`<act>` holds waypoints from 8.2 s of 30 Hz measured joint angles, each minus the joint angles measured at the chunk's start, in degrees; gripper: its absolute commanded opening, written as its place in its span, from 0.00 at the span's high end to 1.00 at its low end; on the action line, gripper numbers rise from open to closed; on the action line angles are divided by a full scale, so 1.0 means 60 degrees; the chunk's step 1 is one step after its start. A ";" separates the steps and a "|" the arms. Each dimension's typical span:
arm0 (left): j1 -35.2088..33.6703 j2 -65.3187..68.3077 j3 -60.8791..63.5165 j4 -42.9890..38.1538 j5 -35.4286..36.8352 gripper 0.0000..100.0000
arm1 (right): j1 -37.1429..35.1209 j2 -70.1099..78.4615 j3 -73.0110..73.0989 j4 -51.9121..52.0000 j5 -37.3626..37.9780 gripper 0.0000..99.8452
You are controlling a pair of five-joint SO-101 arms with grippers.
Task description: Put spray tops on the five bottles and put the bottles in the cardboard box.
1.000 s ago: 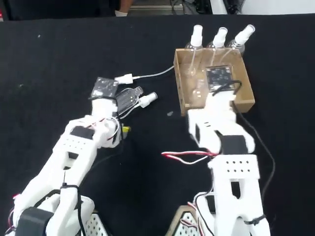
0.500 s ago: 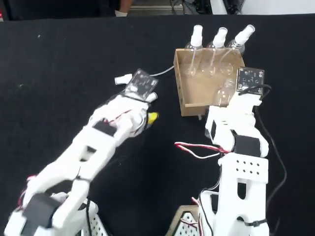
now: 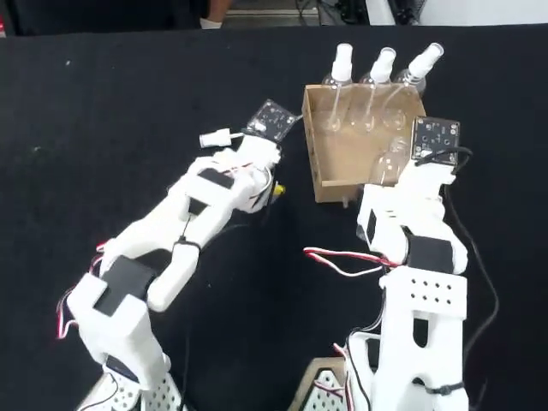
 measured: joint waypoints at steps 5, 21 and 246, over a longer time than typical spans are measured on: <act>-0.0410 0.0278 -0.0220 0.0015 -0.0190 0.76 | 0.0000 0.0000 0.0000 0.0000 0.0000 0.99; -0.0205 0.0234 0.0381 0.0498 -0.1465 0.95 | 0.0000 0.0000 0.0088 -0.0234 0.0000 0.99; -0.4659 -1.7612 1.2117 0.0601 0.3751 0.73 | 0.0777 -0.8777 0.4264 -0.1568 0.1934 0.99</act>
